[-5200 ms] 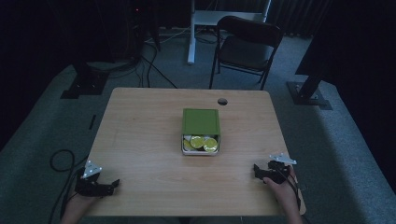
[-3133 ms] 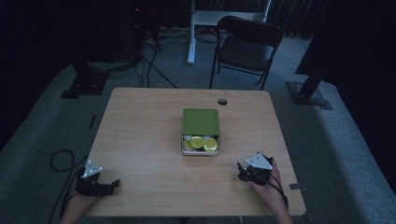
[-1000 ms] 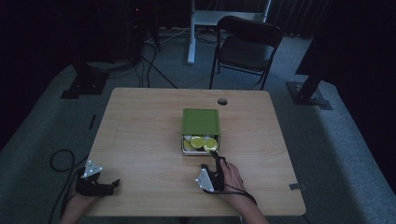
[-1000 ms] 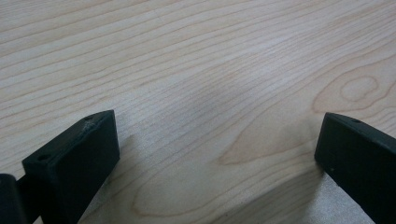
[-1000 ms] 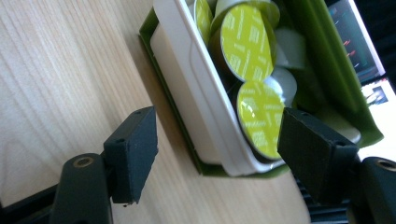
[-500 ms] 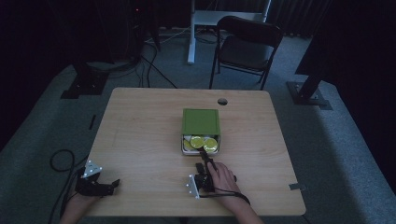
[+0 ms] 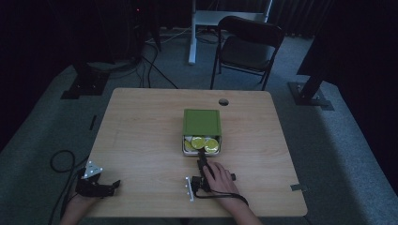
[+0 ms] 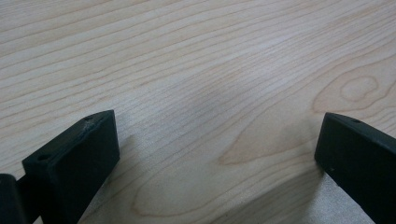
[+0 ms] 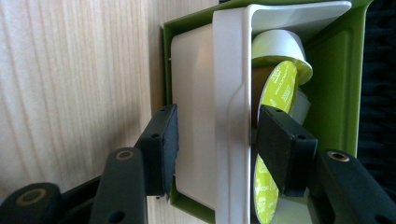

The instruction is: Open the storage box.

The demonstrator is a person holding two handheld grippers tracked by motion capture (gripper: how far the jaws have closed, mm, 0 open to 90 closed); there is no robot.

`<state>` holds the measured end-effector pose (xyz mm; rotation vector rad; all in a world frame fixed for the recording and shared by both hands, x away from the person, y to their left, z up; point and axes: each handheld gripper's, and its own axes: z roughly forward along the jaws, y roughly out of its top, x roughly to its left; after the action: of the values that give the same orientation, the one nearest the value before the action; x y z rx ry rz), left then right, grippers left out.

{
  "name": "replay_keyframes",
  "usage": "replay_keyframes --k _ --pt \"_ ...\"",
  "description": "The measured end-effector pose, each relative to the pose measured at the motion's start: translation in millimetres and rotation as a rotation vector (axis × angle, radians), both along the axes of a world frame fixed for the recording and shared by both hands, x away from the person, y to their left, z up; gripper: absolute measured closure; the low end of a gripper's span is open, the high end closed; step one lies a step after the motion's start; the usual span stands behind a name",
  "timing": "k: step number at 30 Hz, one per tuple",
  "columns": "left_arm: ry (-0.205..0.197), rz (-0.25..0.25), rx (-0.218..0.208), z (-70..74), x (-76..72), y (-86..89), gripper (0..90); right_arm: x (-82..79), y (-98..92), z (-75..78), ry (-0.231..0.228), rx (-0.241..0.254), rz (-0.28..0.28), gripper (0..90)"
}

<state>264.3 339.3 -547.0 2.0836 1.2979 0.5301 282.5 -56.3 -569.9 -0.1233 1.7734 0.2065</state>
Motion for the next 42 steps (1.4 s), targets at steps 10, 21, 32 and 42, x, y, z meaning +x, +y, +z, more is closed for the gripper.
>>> replay_keyframes --k 10,21,32,42 --pt "0.000 0.000 0.000 0.0 0.0 0.0 0.0 8.5 3.0 -0.8 -0.029 -0.005 -0.046 56.1" --pt "0.000 0.000 0.000 0.0 0.0 0.0 0.0 12.6 3.9 -2.2 -0.045 -0.020 -0.061 65.0" --pt "0.000 0.000 0.000 0.0 0.0 0.0 0.0 13.9 4.8 -2.0 -0.059 -0.037 -0.062 70.2" --pt "0.000 0.000 0.000 0.0 0.0 0.0 0.0 13.0 5.5 1.0 -0.043 -0.043 -0.069 71.7"
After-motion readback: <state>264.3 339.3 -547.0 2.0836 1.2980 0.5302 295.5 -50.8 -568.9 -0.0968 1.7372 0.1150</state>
